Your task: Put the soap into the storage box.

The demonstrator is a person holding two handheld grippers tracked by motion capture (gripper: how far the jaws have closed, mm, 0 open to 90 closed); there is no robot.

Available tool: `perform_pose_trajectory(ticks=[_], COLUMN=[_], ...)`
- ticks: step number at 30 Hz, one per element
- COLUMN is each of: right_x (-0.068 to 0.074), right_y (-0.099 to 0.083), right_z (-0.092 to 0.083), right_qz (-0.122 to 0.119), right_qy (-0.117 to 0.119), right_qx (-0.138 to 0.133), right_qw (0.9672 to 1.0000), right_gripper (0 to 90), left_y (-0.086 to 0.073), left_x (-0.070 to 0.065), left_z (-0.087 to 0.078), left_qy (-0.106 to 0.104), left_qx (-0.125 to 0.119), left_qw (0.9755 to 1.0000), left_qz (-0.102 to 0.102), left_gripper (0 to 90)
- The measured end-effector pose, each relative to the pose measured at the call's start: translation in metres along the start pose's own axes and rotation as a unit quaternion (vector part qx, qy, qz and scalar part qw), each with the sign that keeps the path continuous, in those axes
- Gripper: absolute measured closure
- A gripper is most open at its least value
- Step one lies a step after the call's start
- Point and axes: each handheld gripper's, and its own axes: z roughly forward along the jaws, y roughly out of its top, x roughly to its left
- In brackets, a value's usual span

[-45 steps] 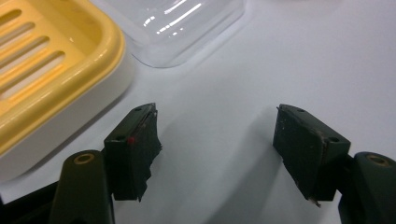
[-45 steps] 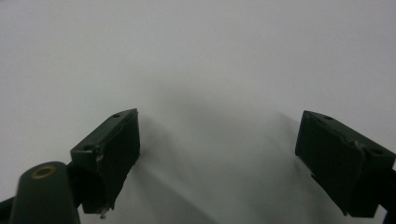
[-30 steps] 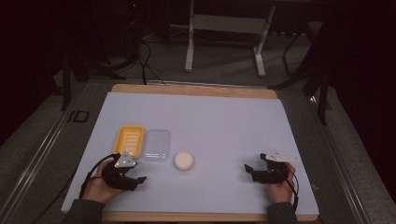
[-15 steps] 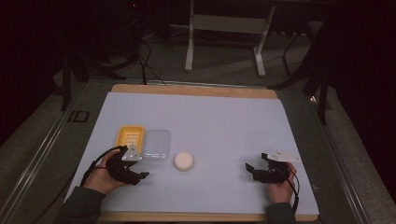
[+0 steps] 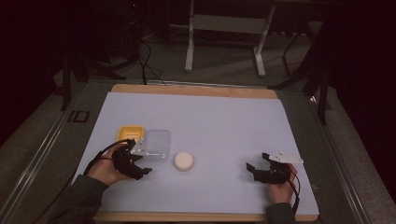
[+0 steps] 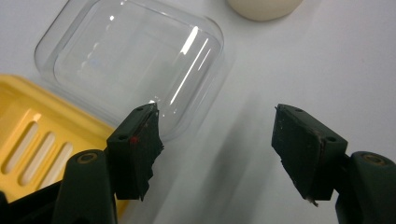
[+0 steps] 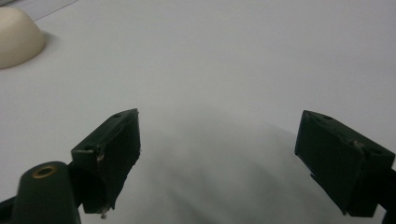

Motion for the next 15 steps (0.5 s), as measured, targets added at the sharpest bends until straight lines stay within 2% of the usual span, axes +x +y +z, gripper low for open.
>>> perform_pose_trajectory(ticks=[15], right_x=[0.001], right_y=[0.0], right_z=[0.0], right_qz=[-0.004], right_qy=[0.001], right_qx=[0.001], right_qw=[1.0], right_gripper=[14.2], left_y=[0.03], left_x=[0.004], left_z=[0.001], left_qy=[-0.006], left_qx=[0.028], left_qw=[0.9983], left_qz=[0.05], left_gripper=[32.6])
